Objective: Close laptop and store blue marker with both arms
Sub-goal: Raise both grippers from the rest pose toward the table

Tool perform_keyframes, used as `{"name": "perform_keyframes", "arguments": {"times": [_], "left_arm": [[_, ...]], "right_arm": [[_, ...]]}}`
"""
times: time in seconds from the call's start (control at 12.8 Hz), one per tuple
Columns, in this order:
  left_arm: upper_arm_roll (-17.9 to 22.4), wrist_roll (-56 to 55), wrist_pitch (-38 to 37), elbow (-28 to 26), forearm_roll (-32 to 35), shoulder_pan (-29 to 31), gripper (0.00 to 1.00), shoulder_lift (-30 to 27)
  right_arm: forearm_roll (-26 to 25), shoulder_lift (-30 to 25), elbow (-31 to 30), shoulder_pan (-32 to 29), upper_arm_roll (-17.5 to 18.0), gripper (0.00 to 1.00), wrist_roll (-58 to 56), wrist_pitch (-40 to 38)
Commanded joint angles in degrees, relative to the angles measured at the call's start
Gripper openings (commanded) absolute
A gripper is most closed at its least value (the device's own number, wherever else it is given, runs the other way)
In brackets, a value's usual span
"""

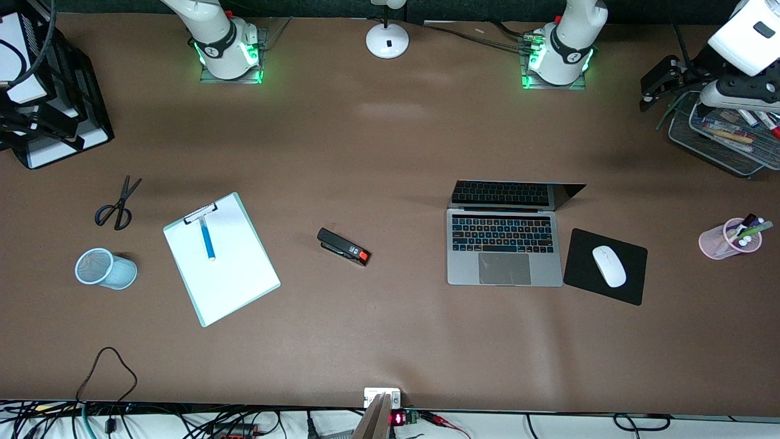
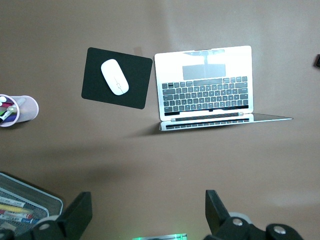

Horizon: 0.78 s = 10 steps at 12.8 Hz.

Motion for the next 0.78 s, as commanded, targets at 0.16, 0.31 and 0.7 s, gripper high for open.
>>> {"name": "perform_keyframes", "arguments": {"times": [0.16, 0.31, 0.7], "left_arm": [[-0.48, -0.05, -1.23, 1.67, 1.07, 0.56, 1.00, 0.28], [-0.39, 0.30, -1.23, 1.76, 0.98, 0.56, 1.00, 0.64], [-1.00, -0.48, -3.08, 0.97, 0.89, 0.30, 1.00, 3.18]], "right_arm": [[-0.67, -0.50, -0.57, 0.12, 0.11, 1.00, 0.81, 0.06], [-0.76, -0.50, -0.57, 0.20, 0.11, 1.00, 0.72, 0.15], [-0.76, -0.24, -0.57, 0.29, 0.28, 1.00, 0.28, 0.24]]}}
